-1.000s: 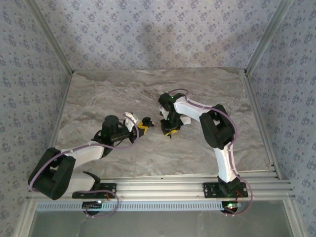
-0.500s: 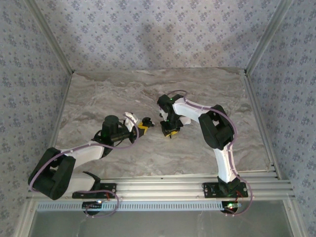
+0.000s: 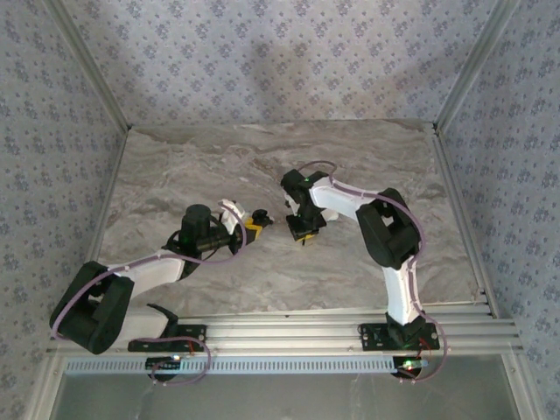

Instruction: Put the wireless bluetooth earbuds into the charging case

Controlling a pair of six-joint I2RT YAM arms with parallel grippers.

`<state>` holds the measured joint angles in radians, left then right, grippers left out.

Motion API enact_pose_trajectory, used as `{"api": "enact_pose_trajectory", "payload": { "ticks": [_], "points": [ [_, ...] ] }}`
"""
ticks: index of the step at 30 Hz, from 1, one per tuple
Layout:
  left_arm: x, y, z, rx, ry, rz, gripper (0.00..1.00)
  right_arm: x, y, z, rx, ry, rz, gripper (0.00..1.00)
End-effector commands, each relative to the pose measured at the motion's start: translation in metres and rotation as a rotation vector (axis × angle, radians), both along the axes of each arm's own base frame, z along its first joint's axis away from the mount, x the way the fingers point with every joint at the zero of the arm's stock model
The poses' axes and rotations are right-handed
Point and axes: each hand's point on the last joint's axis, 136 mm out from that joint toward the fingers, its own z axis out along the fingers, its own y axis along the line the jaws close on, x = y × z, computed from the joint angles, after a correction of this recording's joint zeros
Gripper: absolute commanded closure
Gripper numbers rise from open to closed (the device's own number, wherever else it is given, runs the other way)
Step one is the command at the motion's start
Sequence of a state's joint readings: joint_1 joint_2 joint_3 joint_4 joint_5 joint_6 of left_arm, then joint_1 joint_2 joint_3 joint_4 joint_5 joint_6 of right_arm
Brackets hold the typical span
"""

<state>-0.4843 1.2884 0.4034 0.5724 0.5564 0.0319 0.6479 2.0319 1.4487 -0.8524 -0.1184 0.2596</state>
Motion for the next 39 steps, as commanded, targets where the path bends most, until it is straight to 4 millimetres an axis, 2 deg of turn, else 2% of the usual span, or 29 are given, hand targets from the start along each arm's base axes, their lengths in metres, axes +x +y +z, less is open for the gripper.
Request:
{"api": "enact_pose_trajectory", "payload": {
  "ticks": [1,6,9,10,17,23,29,39],
  "points": [
    [0.002,-0.008,0.013,-0.030,-0.013,-0.035,0.84,0.004,-0.003,0.015,0.032,-0.092,-0.045,0.80],
    [-0.001,-0.013,0.013,-0.034,-0.008,-0.056,0.84,0.013,-0.004,0.048,0.155,-0.232,-0.067,0.80],
    [-0.002,-0.018,0.015,-0.039,-0.003,-0.078,0.84,0.021,-0.004,0.076,0.223,-0.339,-0.040,0.80],
    [-0.002,-0.020,0.015,-0.040,-0.001,-0.086,0.84,0.017,-0.009,0.077,0.229,-0.355,-0.028,0.80],
    [-0.006,-0.038,0.021,-0.051,0.014,-0.170,0.84,0.019,-0.013,0.127,0.340,-0.523,0.044,0.80],
    [-0.009,-0.050,0.027,-0.075,0.033,-0.237,0.84,0.013,-0.004,0.165,0.426,-0.629,0.148,0.80],
    [-0.011,-0.058,0.035,-0.101,0.061,-0.290,0.84,0.008,0.006,0.189,0.464,-0.693,0.215,0.80],
    [-0.012,-0.065,0.045,-0.130,0.079,-0.331,0.84,-0.003,0.029,0.213,0.522,-0.773,0.315,0.80]
  ]
}}
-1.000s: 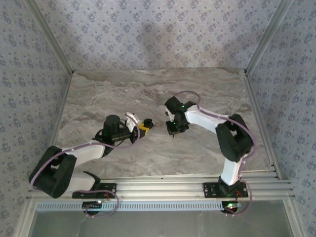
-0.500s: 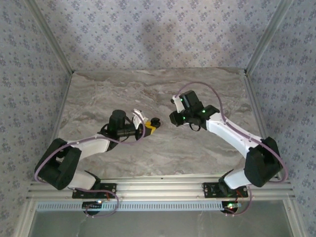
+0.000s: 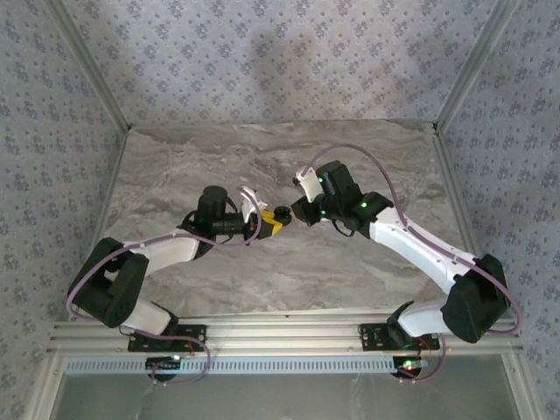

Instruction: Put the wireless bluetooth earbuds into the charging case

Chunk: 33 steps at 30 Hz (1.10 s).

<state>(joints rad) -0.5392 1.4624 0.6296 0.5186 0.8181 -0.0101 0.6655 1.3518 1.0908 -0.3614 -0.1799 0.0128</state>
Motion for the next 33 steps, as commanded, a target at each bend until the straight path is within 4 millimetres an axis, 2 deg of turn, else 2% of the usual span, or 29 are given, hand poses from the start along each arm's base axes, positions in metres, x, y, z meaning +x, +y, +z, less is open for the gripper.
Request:
{"api": "enact_pose_trajectory", "payload": {
  "ticks": [1,16,33],
  "points": [
    [-0.003,-0.007,0.016,-0.033,-0.009,-0.048,0.84,-0.002,0.009,0.027,0.047,-0.079,0.046,0.80],
    [0.000,-0.010,0.025,-0.052,-0.024,-0.047,0.84,-0.008,0.031,0.035,0.081,-0.099,0.101,0.80],
    [0.003,-0.010,0.033,-0.084,-0.021,-0.026,0.84,-0.003,0.031,0.023,0.054,-0.113,0.076,0.81]
  ]
}}
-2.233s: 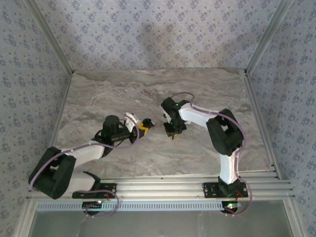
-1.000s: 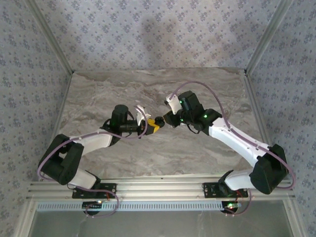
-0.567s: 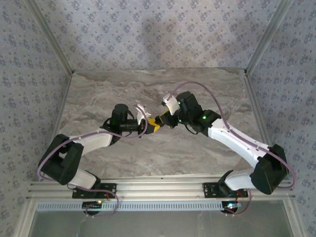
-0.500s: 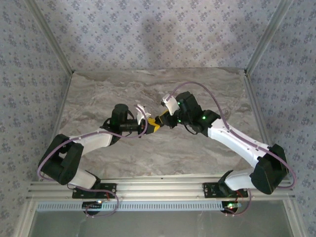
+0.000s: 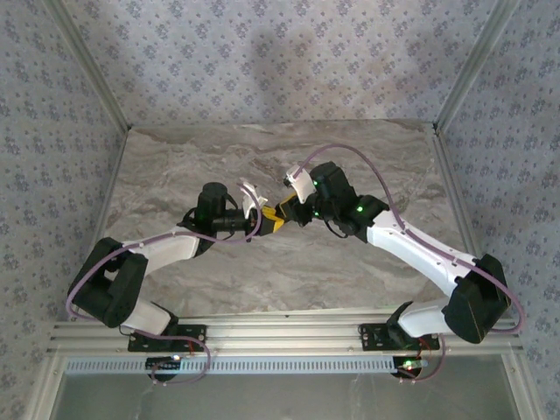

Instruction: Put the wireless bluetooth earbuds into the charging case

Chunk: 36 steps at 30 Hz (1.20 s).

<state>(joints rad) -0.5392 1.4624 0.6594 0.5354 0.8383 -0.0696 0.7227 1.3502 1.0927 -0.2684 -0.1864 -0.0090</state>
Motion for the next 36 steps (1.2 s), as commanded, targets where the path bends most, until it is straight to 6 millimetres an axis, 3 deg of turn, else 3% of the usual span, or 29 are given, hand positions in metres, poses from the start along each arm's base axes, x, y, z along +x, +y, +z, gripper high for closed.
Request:
{"api": "enact_pose_trajectory", "payload": {
  "ticks": [1,28,36],
  "points": [
    [0.001,-0.005,0.019,-0.045,-0.044,-0.017,0.84,0.003,0.004,0.003,-0.003,-0.027,0.000,0.81],
    [0.003,-0.004,0.038,-0.078,-0.075,0.010,0.84,-0.001,-0.005,-0.009,-0.080,-0.051,-0.020,0.82],
    [0.005,-0.003,0.044,-0.084,-0.096,0.021,0.84,-0.012,0.000,-0.006,-0.042,-0.032,0.030,0.80]
  ]
}}
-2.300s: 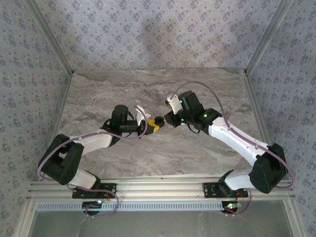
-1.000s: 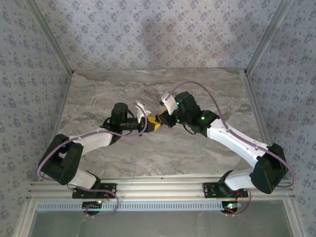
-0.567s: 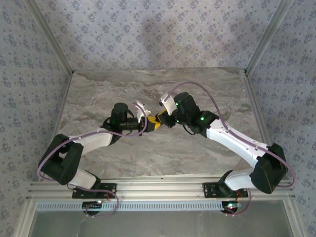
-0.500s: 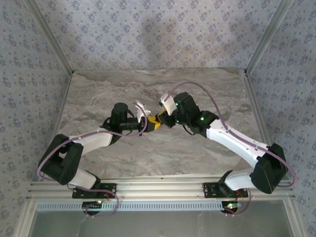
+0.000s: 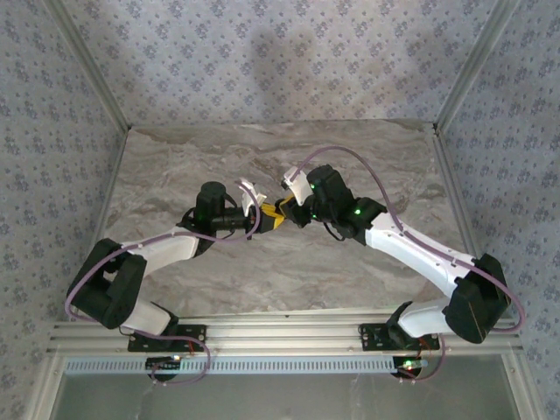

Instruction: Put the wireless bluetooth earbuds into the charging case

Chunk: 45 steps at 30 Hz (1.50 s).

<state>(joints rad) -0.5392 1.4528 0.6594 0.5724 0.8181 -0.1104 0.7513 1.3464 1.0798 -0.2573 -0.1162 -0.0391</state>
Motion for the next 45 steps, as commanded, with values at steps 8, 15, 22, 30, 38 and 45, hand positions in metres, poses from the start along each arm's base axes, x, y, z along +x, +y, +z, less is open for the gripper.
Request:
{"api": "enact_pose_trajectory", "payload": {
  "ticks": [8,15,22,30,38,45],
  "points": [
    [0.000,-0.002,0.033,-0.046,-0.107,-0.003,0.84,-0.012,-0.006,0.010,0.038,0.015,0.017,0.66],
    [0.003,0.003,0.034,0.011,-0.178,0.044,0.83,-0.009,-0.008,0.037,0.117,0.013,-0.006,0.44],
    [0.004,0.005,0.032,0.038,-0.213,0.060,0.83,-0.006,-0.016,0.070,0.256,0.040,-0.058,0.36],
    [0.003,0.004,0.033,0.036,-0.221,0.053,0.83,0.001,-0.034,0.066,0.311,0.162,-0.190,0.33],
    [0.002,0.004,0.035,0.032,-0.217,0.050,0.83,-0.007,-0.020,0.039,0.287,0.302,-0.130,0.32],
    [0.002,0.003,0.037,0.028,-0.217,0.051,0.83,-0.007,-0.011,0.020,0.250,0.377,-0.098,0.31]
  ]
}}
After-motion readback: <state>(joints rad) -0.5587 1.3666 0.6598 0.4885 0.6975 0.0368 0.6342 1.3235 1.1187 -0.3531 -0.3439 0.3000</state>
